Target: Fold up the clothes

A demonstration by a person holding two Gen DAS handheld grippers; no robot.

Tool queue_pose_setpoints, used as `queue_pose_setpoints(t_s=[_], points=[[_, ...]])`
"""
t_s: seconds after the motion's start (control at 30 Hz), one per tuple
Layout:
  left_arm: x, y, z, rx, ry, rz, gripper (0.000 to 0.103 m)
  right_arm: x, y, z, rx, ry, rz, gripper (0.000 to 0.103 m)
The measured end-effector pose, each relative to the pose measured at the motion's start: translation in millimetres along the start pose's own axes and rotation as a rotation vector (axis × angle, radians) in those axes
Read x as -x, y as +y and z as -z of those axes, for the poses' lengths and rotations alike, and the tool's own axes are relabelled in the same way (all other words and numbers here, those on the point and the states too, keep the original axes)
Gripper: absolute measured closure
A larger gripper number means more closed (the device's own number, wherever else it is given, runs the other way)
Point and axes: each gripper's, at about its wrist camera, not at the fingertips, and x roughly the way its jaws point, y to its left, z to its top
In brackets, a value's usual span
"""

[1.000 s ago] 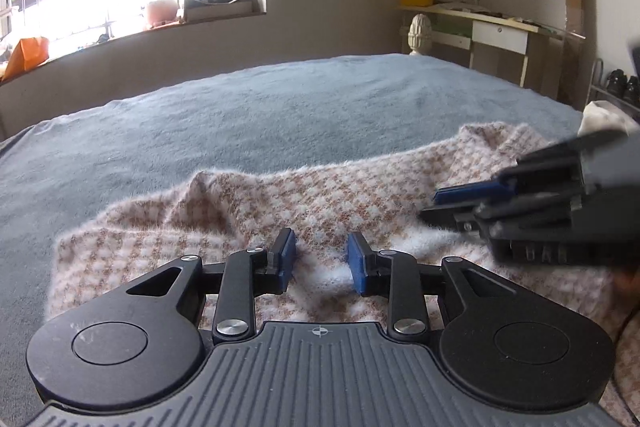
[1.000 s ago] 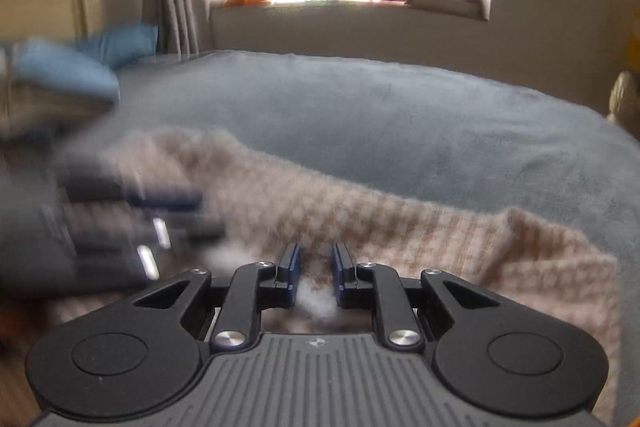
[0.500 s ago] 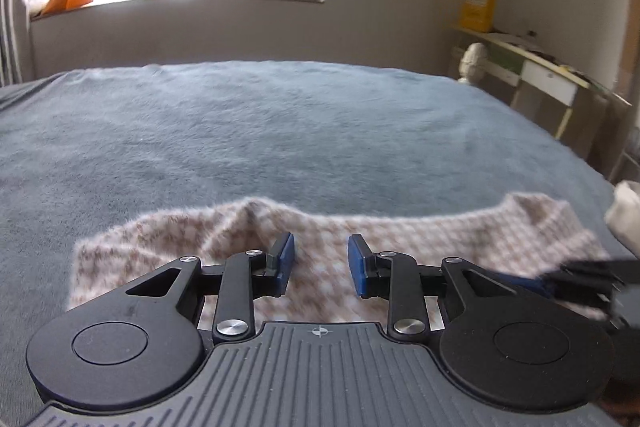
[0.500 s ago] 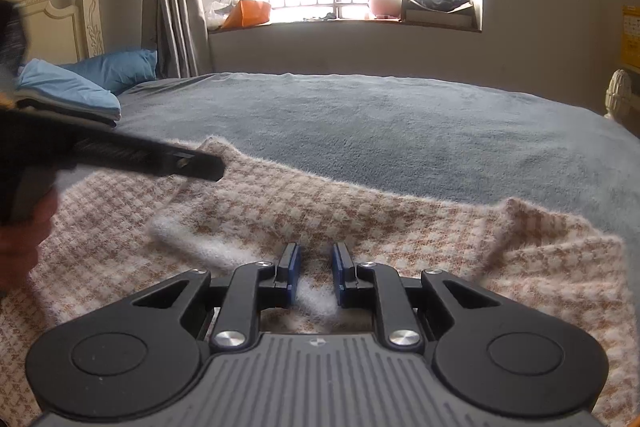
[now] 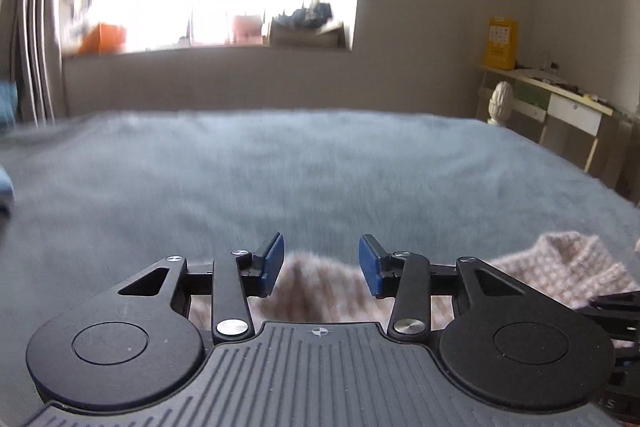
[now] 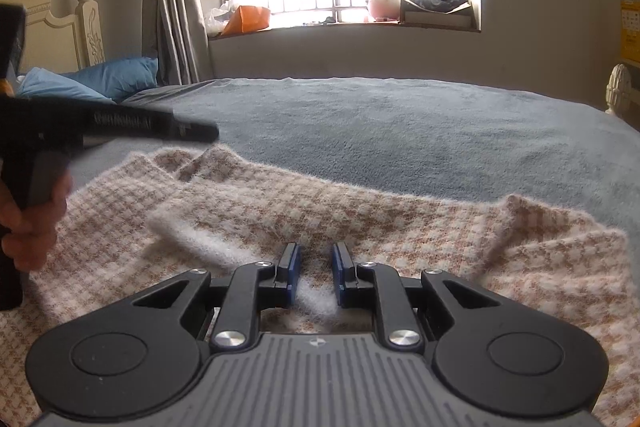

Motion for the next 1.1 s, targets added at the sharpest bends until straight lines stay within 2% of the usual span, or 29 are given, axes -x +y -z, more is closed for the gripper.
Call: queue_pose_setpoints(t_s=[0.07,0.17,0.3,0.47,0.53,0.6,0.73,0.83,0.9,1.0,1.1], points=[[-17.4,8.3,-0.5,0.042,0.055,-0.016,0.061,0.1,0.0,0.1,-0.002,-0.001,-0.001,0.085],[-48.9,31.3,9.5,0.169,0.191,-0.032,0.06,0.0,-0.1,-0.1,-0.003,0.0,-0.001,0.085],[-54.1,49.1,11.0,0.28,0.216,-0.012,0.061,-0.1,0.5,-0.4,-0.005,0.0,0.0,0.085],[-33.3,53.2,3.7,0.328,0.135,-0.029,0.064,-0.1,-0.4,0.3,-0.01,-0.003,-0.003,0.085],[-21.6,48.0,0.7,0.284,0.099,-0.05,0.065,-0.2,-1.0,0.4,-0.012,-0.004,-0.005,0.085],[-11.1,35.7,-2.8,0.213,0.07,-0.04,0.065,-0.3,-0.9,0.5,-0.012,-0.004,-0.006,0.085],[3.7,-16.8,-2.7,-0.022,0.034,0.069,0.064,0.0,-0.2,0.4,-0.01,-0.004,-0.003,0.085],[-5.7,-46.4,17.2,-0.161,0.103,0.093,0.063,0.5,1.2,0.4,-0.005,-0.002,0.001,0.085],[-10.6,-50.0,28.3,-0.175,0.11,0.084,0.063,0.0,2.0,0.4,0.0,0.002,0.005,0.085],[-10.1,-43.9,28.2,-0.14,0.107,0.095,0.063,0.7,1.8,-3.0,0.006,0.006,0.022,0.085],[-9.0,-45.4,30.0,-0.16,0.102,0.082,0.063,2.9,-0.8,-10.6,0.004,0.013,0.047,0.085]])
